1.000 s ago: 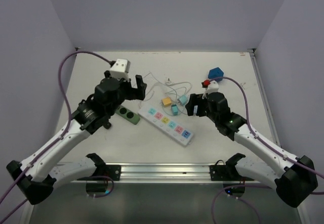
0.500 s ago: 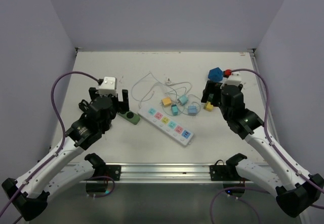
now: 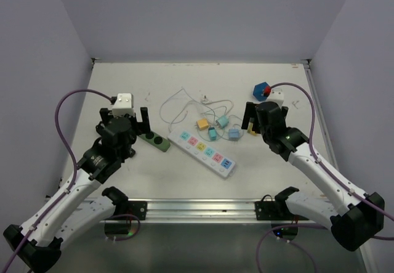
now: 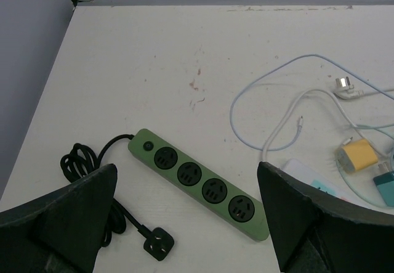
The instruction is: Pull the plug off the socket
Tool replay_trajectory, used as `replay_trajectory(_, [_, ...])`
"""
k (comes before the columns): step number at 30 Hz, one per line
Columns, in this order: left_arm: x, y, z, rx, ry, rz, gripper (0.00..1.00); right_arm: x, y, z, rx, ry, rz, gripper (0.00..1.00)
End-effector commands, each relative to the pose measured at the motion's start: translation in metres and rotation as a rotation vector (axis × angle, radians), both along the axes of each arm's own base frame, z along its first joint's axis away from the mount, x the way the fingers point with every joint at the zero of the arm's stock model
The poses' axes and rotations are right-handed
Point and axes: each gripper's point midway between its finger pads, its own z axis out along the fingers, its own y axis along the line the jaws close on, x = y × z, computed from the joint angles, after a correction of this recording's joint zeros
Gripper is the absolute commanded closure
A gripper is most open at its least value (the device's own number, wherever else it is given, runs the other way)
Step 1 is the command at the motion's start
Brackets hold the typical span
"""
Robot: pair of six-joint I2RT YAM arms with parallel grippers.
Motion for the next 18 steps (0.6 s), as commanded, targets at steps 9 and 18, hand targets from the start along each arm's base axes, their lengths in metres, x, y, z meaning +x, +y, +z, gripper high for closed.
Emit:
replay_trajectory(9, [0.000, 0.018, 0.000, 0.025, -0.014, 0.091, 0.00, 0.003, 0.010, 0.014, 0.088, -0.064, 0.012, 0.01])
replay_trajectory(18, [0.000, 0.019, -0.003, 0.031, -0.008, 0.102, 0.00, 0.000, -0.005, 0.014, 0.069, -0.068, -0.073, 0.01])
